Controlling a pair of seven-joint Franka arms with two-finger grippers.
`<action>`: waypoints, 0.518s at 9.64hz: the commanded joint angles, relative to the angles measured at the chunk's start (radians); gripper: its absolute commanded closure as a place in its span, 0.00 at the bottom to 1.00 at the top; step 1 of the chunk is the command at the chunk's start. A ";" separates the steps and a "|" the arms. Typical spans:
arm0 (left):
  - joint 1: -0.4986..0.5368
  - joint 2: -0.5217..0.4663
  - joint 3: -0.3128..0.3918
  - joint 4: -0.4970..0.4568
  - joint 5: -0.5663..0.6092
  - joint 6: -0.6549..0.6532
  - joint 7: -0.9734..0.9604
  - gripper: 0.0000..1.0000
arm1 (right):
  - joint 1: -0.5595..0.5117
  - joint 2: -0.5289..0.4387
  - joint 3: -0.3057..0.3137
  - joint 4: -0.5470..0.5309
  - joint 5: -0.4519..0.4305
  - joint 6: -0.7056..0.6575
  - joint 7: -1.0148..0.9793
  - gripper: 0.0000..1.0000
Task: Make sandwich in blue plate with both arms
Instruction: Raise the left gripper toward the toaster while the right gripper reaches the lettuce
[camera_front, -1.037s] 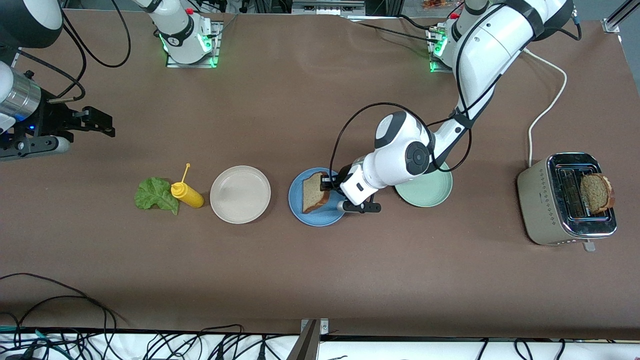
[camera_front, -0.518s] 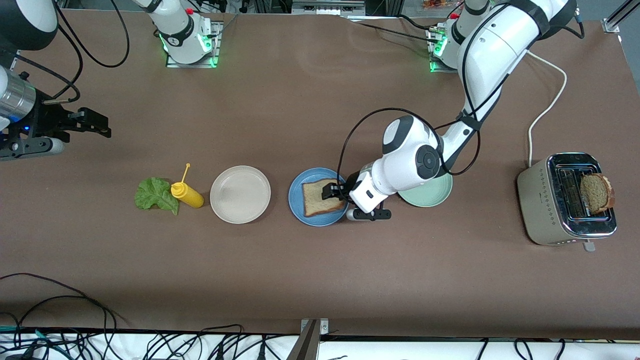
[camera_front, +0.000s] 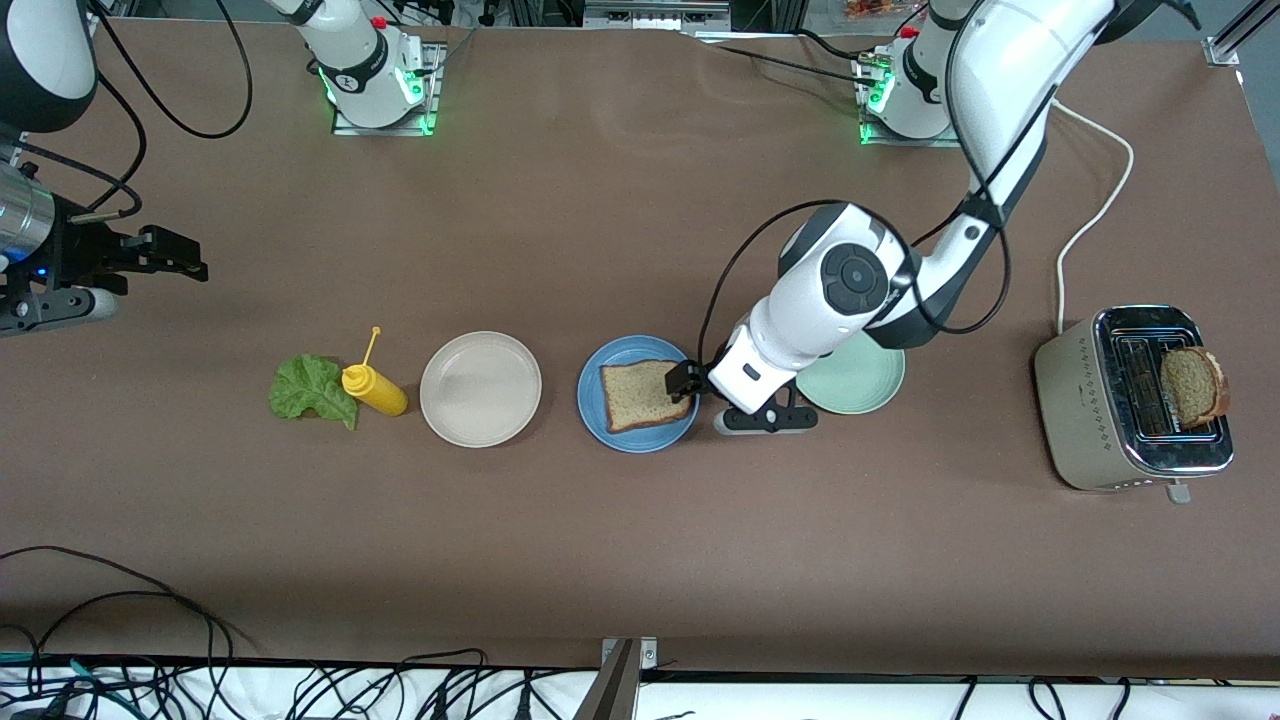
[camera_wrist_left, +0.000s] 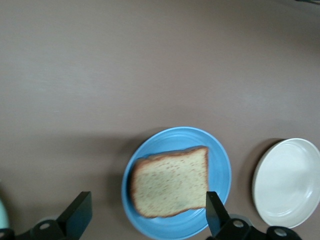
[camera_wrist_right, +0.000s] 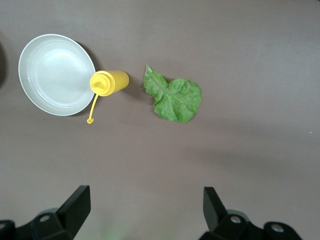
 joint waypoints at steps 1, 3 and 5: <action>0.045 -0.159 0.011 -0.040 0.130 -0.204 -0.030 0.00 | -0.051 0.049 -0.004 0.017 0.054 -0.009 -0.045 0.00; 0.079 -0.237 0.011 -0.038 0.219 -0.353 -0.019 0.00 | -0.090 0.110 -0.004 0.017 0.057 0.050 -0.111 0.00; 0.122 -0.288 0.010 -0.040 0.262 -0.445 -0.014 0.00 | -0.117 0.177 -0.004 0.015 0.058 0.144 -0.178 0.00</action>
